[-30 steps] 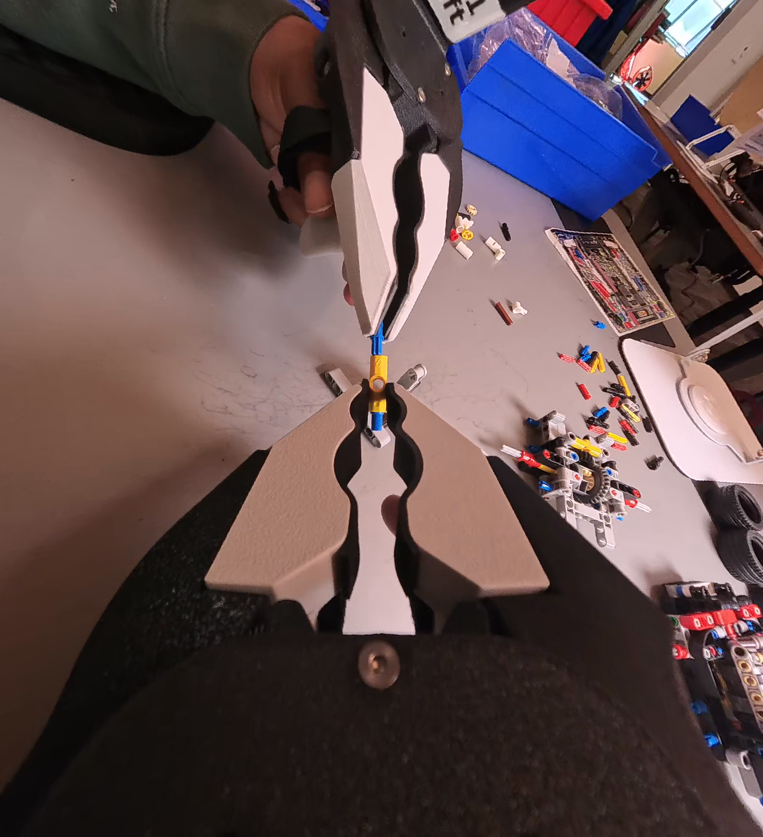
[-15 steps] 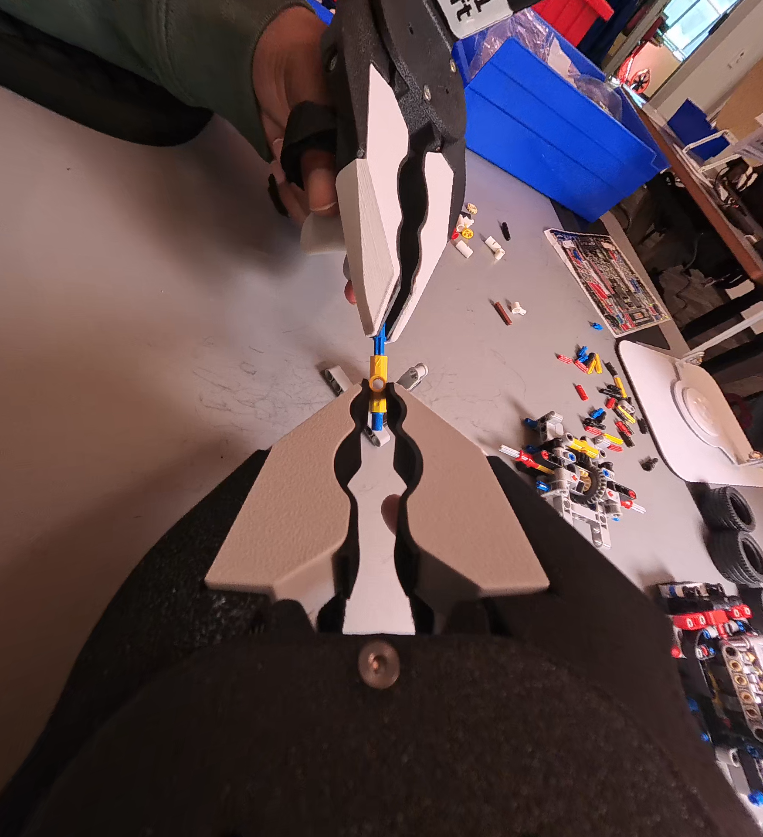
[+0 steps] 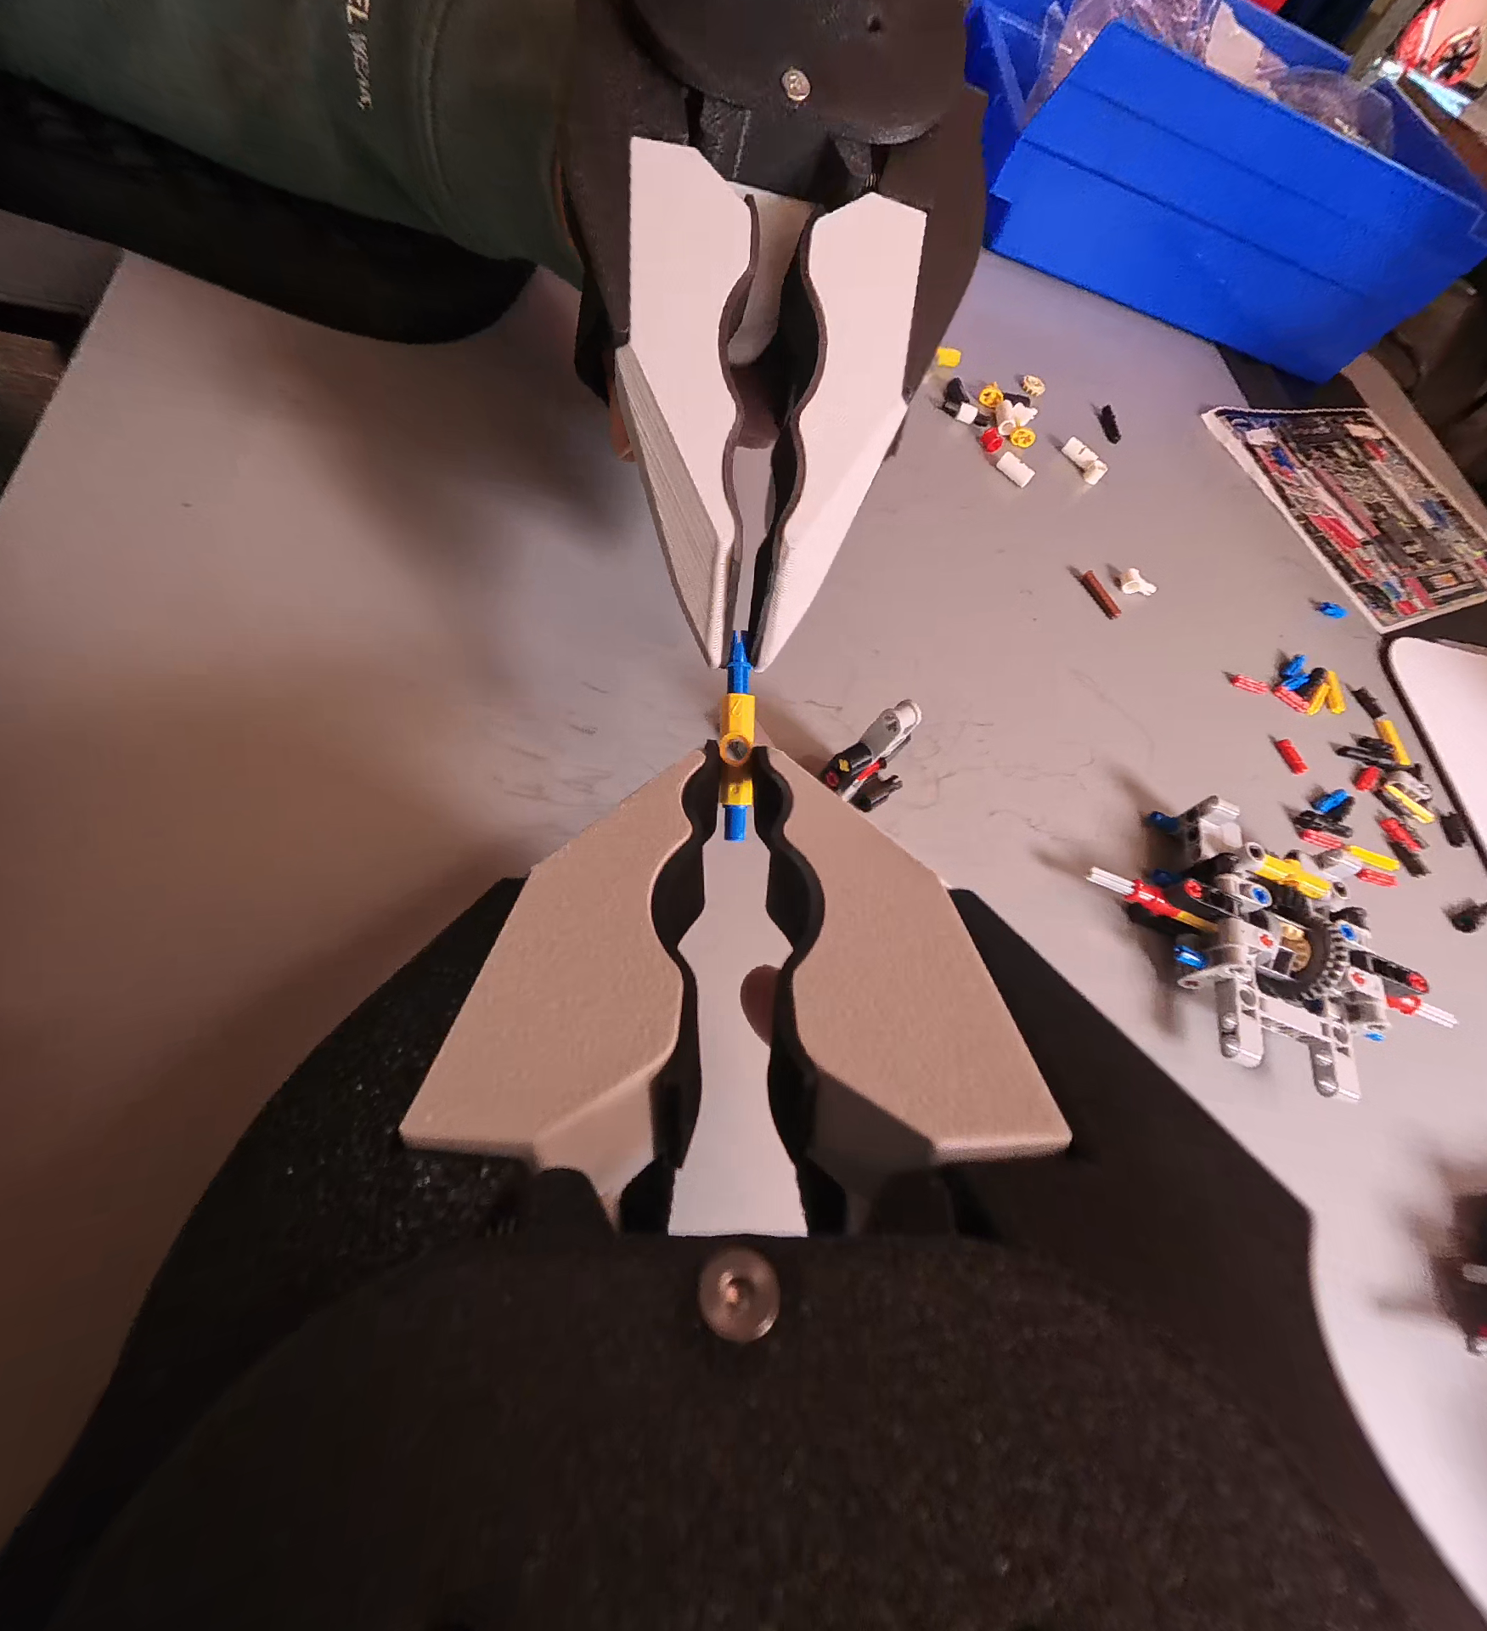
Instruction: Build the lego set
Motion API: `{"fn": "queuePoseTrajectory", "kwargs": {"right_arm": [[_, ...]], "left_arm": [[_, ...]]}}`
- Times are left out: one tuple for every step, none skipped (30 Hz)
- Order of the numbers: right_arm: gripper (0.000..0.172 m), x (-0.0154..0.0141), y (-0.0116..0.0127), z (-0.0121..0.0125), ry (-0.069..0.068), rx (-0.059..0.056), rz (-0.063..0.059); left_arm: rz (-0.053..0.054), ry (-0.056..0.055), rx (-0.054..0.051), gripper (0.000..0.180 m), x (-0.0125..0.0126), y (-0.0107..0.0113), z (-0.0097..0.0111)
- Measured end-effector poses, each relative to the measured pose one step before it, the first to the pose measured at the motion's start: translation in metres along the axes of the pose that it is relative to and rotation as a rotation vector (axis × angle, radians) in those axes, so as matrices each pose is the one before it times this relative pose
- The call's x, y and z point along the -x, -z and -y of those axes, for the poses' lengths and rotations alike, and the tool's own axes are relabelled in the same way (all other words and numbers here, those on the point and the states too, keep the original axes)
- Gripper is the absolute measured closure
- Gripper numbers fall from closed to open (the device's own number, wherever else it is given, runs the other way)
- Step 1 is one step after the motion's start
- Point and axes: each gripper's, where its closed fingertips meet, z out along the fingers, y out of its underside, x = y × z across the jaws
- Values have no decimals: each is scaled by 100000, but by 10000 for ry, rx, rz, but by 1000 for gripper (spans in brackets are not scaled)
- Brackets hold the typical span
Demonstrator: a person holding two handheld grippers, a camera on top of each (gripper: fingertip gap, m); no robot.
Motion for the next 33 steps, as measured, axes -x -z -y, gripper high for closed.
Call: {"fn": "queuePoseTrajectory", "kwargs": {"right_arm": [[167, 88, 73, 74, -89, -30, 91], [167, 72, 33, 19, -65, 11, 71], [167, 89, 3, -23, -30, 55, 57], [167, 39, -30, -74, 14, 81, 10], [167, 55, -36, -87, 51, 92, 1], [167, 83, -56, -96, 43, 94, 11], [167, 36, -25, -93, 20, 99, -12], [167, -20, 9, -88, 38, 108, -35], [167, 71, -8, 91, -31, 17, 31], [167, 40, -71, -230, 43, 200, -11], [167, 12, -96, -223, 96, 187, -52], [167, 90, -81, -132, 46, 125, -4], [167, 36, -32, -21, -47, 18, 9], [167, -36, -5, 35, -94, -36, 5], [167, 3, 17, 58, -41, -30, 24], [168, 36, -7, 58, -14, -19, 23], [168, 77, -36, 23, -31, 1, 44], [168, 131, -70, -25, -25, 10, 64], [168, 103, -61, -22, -31, 6, 54], [168, 44, -27, -3, -44, -3, 41], [168, -18, 18, 39, -58, -33, 24], [168, 19, 37, 63, -79, -36, 50], [168, -33, 26, 45, -29, -19, 2], [168, 8, 21, 1, -23, 3, 9], [168, 64, -41, -58, -20, 24, 44], [168, 61, -62, -87, 5, 45, 22], [167, 45, -78, -87, 18, 47, 14], [168, 51, -59, -65, 5, 26, 33], [167, 28, -47, -50, -17, 4, 26], [167, -76, -56, -90, -33, 42, -21], [167, -222, -68, -117, 17, 83, -127], [167, -125, -95, -111, 25, 83, -80], [167, -24, -125, -53, -4, 45, -30]], "left_arm": [[-14, -115, 3, 177, -104, -2, 54], [5, -132, 39, 177, -85, -23, 17], [14, -150, 69, 177, -96, -36, -13], [25, -127, 87, 177, -57, -58, -45], [9, -90, 110, 177, -42, -65, -103], [-5, -84, 124, 177, -64, -72, -123], [41, -94, 78, 177, -20, -74, -67], [84, -100, 71, 177, 23, -113, -67], [61, -94, 81, 177, -35, -149, -63], [64, -103, 104, 177, -47, -166, -102], [79, -109, 120, 177, -8, -159, -154], [18, -44, 60, 177, -59, -124, -93], [-24, 34, -10, 177, -38, -56, -9], [-11, 38, -54, 177, 13, -3, 43], [-4, 14, -60, 178, 9, 12, 83], [-13, 2, -49, 178, -35, 7, 107], [-34, 2, -15, 178, -78, -10, 50], [-50, -6, 26, 178, -103, -54, -35], [-31, -31, 45, 178, -101, -66, -62], [2, -35, 38, 178, -45, -42, -46], [9, -24, 17, 178, 7, 2, -1], [-3, -11, -5, 178, -2, 29, 25], [10, -15, -10, 178, 10, 26, 22], [8, -13, 9, 178, 8, -12, -11], [-30, 4, 39, 177, -45, -33, -79], [-43, 4, 50, 177, -54, -57, -124], [-43, 22, 29, 177, -48, -50, -123], [-63, 58, 4, 177, -41, -39, -105], [-64, 67, -19, 177, -27, -19, -62], [-11, 66, -42, 177, 56, -8, -47], [43, 109, -72, 177, 170, -20, -80], [-17, 200, -89, 177, 155, -10, -145], [-95, 258, -94, 177, 84, 22, -145]]}}
